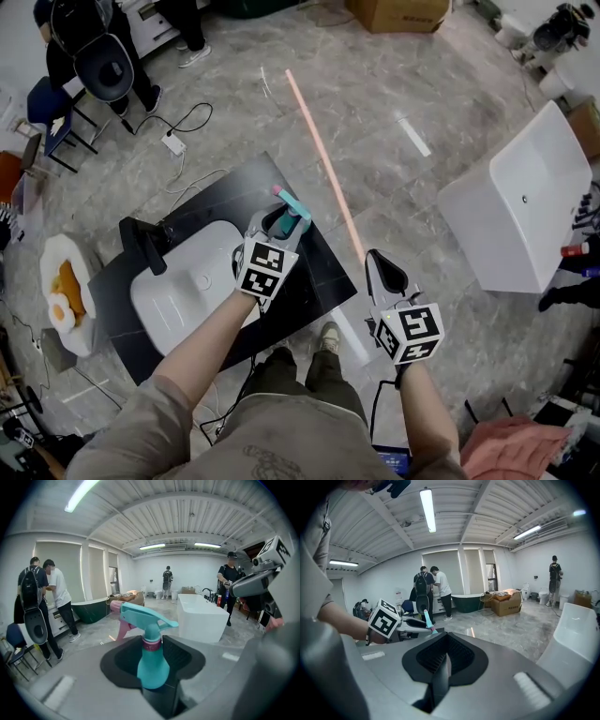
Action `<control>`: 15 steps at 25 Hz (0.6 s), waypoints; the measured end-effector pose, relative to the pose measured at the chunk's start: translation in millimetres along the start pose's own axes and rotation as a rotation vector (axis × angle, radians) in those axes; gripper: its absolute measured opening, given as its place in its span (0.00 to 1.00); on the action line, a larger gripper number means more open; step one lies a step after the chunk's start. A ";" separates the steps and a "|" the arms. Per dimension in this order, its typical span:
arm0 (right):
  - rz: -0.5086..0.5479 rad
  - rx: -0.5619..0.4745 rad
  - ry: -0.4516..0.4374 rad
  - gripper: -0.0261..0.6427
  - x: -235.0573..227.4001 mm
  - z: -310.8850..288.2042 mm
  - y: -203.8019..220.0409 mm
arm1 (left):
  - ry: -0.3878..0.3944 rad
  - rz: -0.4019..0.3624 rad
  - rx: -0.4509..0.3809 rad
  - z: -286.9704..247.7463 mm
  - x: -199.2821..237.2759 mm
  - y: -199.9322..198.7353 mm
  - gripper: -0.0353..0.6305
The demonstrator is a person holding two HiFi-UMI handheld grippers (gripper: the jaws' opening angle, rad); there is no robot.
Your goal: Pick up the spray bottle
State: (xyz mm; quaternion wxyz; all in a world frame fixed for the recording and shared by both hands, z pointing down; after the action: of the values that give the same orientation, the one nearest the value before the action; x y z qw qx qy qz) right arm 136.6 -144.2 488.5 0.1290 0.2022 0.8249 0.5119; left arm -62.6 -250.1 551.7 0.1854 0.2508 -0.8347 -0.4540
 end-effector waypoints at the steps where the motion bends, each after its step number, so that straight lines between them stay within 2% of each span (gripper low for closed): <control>1: 0.005 -0.007 -0.001 0.08 0.3 3.0 -3.6 | 0.001 -0.002 -0.012 4.8 -1.3 -4.3 0.27; 8: 0.056 -0.095 -0.011 0.08 5.0 34.3 -43.6 | -0.007 -0.053 -0.121 58.9 -11.1 -49.8 0.26; 15: 0.111 -0.186 -0.041 0.08 23.5 73.6 -75.5 | -0.021 -0.056 -0.213 125.4 -21.6 -83.2 0.26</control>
State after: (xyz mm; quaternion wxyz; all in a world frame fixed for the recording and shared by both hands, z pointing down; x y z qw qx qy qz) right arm 131.5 -104.8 388.0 0.1356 0.2450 0.7585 0.5885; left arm -91.8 -192.5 414.0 0.1895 0.2483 -0.7764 -0.5475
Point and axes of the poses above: the fingertips, and each gripper's own axes: z backward along the fingers, x to its left, y out of its underside, the point moved 7 cm from there along z, backward along the fingers, and after that the axes turned 9 degrees about z, right-handed, at the moved point
